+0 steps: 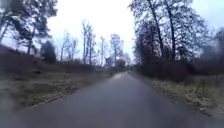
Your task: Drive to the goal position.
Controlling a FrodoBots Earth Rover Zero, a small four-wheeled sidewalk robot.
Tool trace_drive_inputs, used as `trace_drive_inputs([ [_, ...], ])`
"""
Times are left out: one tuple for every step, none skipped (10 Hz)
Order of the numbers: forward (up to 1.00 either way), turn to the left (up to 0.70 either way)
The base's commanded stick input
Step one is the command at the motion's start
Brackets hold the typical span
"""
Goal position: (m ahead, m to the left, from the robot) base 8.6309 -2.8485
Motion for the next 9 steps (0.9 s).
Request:
trace_drive_inputs([
  [0.7, 0.0],
  [0.7, 0.0],
  [0.7, 0.0],
  [0.7, 0.0],
  [0.7, 0.0],
  [0.7, 0.0],
  [0.7, 0.0],
  [0.7, 0.0],
  [0.7, 0.0],
])
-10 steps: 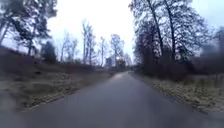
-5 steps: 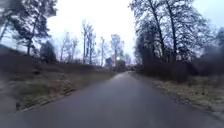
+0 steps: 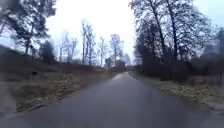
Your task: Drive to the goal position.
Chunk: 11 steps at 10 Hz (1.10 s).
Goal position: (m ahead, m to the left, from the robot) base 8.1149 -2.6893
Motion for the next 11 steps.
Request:
trace_drive_inputs([
  [0.7, 0.0],
  [0.7, 0.0],
  [0.7, 0.0],
  [0.7, 0.0],
  [0.7, 0.0],
  [0.7, 0.0],
  [0.7, 0.0],
  [0.7, 0.0],
  [0.7, 0.0],
  [0.7, 0.0],
  [0.7, 0.0],
])
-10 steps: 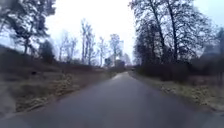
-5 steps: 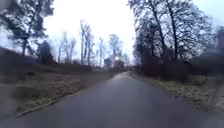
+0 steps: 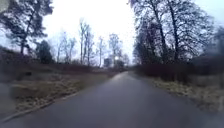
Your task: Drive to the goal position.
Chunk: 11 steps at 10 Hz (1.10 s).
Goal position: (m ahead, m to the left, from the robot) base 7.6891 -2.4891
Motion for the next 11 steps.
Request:
trace_drive_inputs([
  [0.7, 0.0],
  [0.7, 0.0],
  [0.7, 0.0],
  [0.7, 0.0],
  [0.7, 0.0],
  [0.7, 0.0],
  [0.7, -0.04],
  [0.7, -0.14],
  [0.7, -0.14],
  [0.7, -0.06],
  [0.7, 0.0],
])
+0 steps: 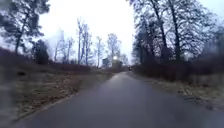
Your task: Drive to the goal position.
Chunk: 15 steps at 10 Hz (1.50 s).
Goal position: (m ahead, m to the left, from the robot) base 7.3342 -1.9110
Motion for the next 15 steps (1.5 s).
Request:
trace_drive_inputs([
  [0.7, 0.0],
  [0.7, 0.0],
  [0.7, 0.0],
  [0.7, 0.0],
  [0.7, 0.0],
  [0.7, 0.0],
  [0.7, 0.0],
  [0.7, 0.02],
  [0.7, 0.06],
  [0.7, 0.14],
  [0.7, 0.07],
  [0.7, 0.0],
  [0.7, 0.0],
  [0.7, 0.0],
  [0.7, 0.0],
])
